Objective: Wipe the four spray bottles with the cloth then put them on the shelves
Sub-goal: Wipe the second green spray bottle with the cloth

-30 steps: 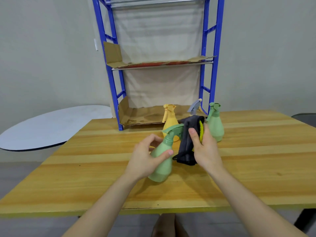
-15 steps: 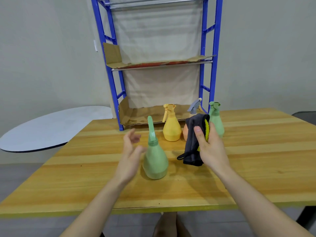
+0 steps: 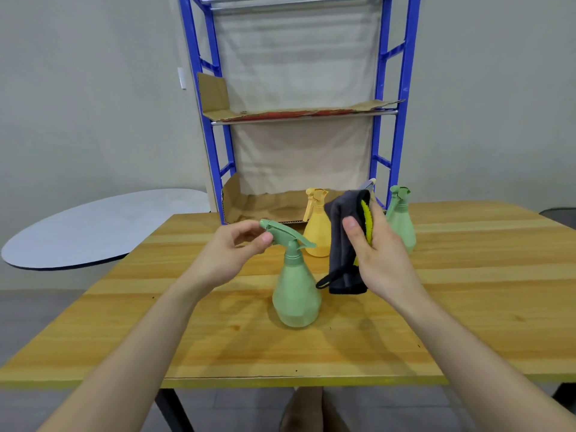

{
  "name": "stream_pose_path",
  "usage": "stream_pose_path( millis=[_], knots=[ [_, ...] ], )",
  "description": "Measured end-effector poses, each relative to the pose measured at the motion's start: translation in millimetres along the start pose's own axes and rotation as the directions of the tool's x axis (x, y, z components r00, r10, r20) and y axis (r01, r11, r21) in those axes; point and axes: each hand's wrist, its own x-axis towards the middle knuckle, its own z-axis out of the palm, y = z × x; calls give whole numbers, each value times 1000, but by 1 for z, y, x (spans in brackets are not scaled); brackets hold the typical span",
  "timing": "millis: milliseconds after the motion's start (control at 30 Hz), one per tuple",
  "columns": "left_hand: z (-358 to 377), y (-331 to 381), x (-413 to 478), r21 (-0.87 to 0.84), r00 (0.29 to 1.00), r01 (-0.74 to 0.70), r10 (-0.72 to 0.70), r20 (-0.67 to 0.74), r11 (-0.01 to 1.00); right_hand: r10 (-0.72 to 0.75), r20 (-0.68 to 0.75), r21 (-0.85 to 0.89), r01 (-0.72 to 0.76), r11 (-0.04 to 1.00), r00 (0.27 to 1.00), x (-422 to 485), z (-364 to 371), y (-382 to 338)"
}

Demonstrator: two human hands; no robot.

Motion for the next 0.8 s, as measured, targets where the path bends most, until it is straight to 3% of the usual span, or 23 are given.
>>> stream_pose_path(
  millis=[100,233,400,533,633,700,800],
  knots=[
    [8,-1,-9,25,996,-22,24,-84,999,-136,71,-152,145,978,988,11,11,-15],
    [12,-2,-10,116,990,-100,111,-88,988,-233,354,-352,360,864,906,15,47,-32],
    [7,-4,-16,133,987,-114,127,-93,985,-249,360,-310,367,877,899,20,51,-26],
    [12,-5,-18,217,983,-103,133,-126,971,-134,233,-227,188,956,963,12,35,-2],
    [10,-11,-21,227,968,-44,98,-230,973,-52,97,-380,86,921,994,6,18,28],
    [11,-13,-20,197,952,-16,75,-297,980,64,168,-522,33,852,984,1,16,45],
    [11,-17,-8,223,930,10,73,-361,975,268,400,-731,128,671,876,-17,32,67]
  ],
)
